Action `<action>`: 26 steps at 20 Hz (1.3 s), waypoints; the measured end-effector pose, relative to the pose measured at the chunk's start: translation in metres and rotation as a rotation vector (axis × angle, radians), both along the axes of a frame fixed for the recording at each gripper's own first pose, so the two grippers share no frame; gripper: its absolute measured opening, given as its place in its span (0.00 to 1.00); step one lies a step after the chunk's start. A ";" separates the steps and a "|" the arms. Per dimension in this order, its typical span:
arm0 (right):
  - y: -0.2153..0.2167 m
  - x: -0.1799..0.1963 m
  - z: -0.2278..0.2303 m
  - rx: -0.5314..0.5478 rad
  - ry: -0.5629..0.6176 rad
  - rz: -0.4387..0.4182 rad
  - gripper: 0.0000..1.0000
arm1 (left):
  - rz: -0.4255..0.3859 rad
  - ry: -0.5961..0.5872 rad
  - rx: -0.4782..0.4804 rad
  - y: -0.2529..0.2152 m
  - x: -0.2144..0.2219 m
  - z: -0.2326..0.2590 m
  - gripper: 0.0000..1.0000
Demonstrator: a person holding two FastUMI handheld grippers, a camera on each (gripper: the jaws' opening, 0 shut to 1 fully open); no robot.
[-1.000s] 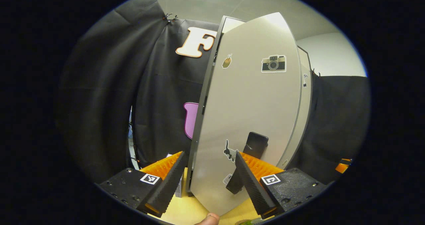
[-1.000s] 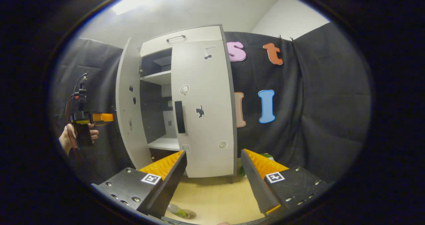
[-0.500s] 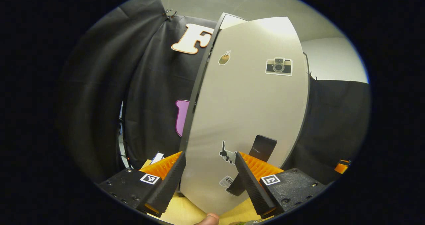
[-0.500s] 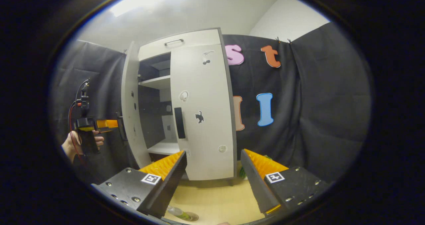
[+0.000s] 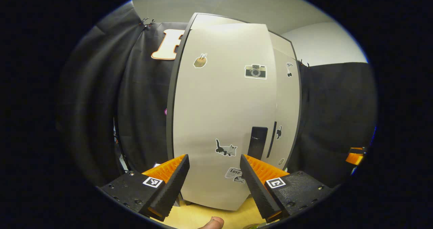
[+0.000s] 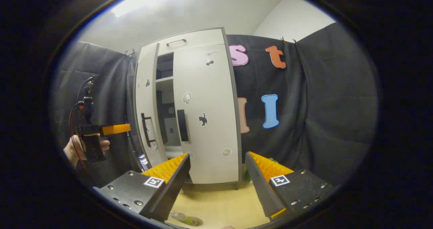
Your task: Grasp the bottle in the cabinet with the left hand and place it on the coaster, then close the right door with the right hand and the left door with the left hand.
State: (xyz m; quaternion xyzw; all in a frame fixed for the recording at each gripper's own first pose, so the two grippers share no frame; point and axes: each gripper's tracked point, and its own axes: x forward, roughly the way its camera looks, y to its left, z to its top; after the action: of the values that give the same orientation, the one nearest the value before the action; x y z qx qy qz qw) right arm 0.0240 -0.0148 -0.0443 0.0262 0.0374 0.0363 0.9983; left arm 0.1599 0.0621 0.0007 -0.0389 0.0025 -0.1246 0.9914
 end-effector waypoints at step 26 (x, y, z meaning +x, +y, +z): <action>0.053 -0.041 0.027 0.009 -0.084 0.169 0.97 | 0.129 0.029 0.021 -0.021 -0.142 -0.030 0.95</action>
State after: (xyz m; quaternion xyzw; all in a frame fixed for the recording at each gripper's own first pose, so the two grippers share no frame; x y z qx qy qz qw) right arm -0.0166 0.0380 -0.0174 0.0258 -0.0025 0.1216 0.9922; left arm 0.0176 0.0415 -0.0296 -0.0305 0.0154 -0.0598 0.9976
